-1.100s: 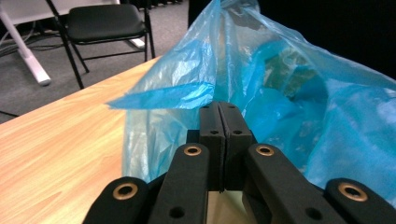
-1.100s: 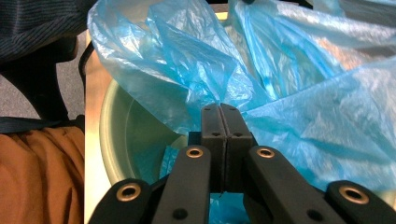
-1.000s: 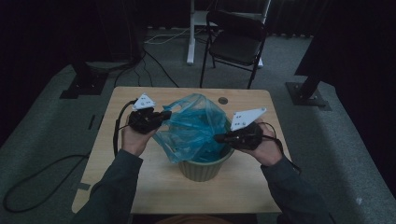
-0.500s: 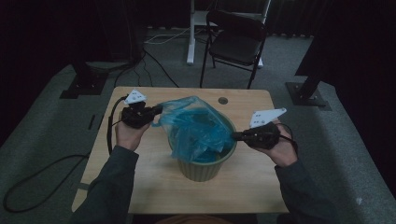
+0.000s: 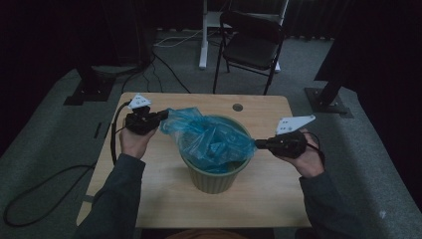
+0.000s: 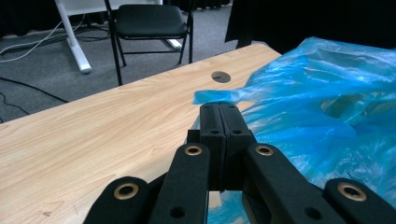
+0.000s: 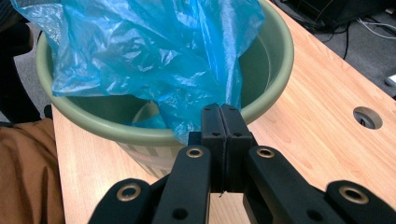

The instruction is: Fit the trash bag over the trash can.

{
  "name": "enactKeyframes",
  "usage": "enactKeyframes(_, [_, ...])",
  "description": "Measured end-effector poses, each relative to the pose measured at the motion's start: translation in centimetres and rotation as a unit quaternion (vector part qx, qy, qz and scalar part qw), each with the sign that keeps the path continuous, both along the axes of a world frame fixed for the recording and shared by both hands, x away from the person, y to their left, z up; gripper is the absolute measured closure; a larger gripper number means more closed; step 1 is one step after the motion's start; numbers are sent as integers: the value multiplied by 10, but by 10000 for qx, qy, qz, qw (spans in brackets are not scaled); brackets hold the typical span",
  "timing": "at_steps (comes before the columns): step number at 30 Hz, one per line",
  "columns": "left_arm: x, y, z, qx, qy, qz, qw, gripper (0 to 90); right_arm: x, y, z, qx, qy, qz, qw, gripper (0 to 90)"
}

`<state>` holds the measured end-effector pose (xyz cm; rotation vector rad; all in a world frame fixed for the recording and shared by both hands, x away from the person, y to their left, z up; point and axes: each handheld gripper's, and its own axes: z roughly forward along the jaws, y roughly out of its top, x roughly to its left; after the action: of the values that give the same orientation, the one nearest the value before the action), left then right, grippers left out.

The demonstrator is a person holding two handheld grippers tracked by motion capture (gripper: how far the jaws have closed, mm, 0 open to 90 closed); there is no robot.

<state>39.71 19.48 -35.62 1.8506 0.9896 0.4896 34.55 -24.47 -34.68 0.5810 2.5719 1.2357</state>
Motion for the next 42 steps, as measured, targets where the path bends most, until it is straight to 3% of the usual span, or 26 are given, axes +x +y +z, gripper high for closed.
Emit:
enactKeyframes(5, [-4, -5, 3, -20, -76, -108, 9999, 896, 0, 0, 0, 10, 24, 37, 10000, 887])
enactKeyframes(6, [-5, -6, 4, -15, -104, -137, 9999, 895, 0, 2, 4, 125, -3, 112, 9999, 811])
enactKeyframes(9, [-7, -10, 6, -9, -155, -199, 9997, 894, 1, 5, 11, 270, -80, 145, 9995, 729])
enactKeyframes(12, [-7, -14, 8, 33, -189, -241, 9995, 890, 2, 6, 13, 321, -106, 138, 9993, 705])
enactKeyframes(15, [-8, -17, 10, 77, -249, -260, 9993, 888, 9, 14, 26, 574, -193, 133, 9981, 653])
enactKeyframes(21, [-8, -16, 10, 85, -266, -242, 9993, 884, 13, 16, 32, 645, -217, 156, 9976, 627])
enactKeyframes(29, [-8, -15, 10, 85, -275, -218, 9993, 879, 15, 11, 39, 774, -311, -28, 9965, 627])
enactKeyframes(34, [-8, -16, 10, 84, -279, -217, 9993, 879, 25, 17, 47, 916, -380, -71, 9950, 632])
enactKeyframes(40, [-7, -18, 10, 73, -285, -241, 9993, 879, 32, 28, 48, 829, -385, -127, 9957, 633])
enactKeyframes(42, [-7, -19, 10, 72, -290, -251, 9992, 879, 40, 40, 46, 636, -399, -192, 9970, 629])
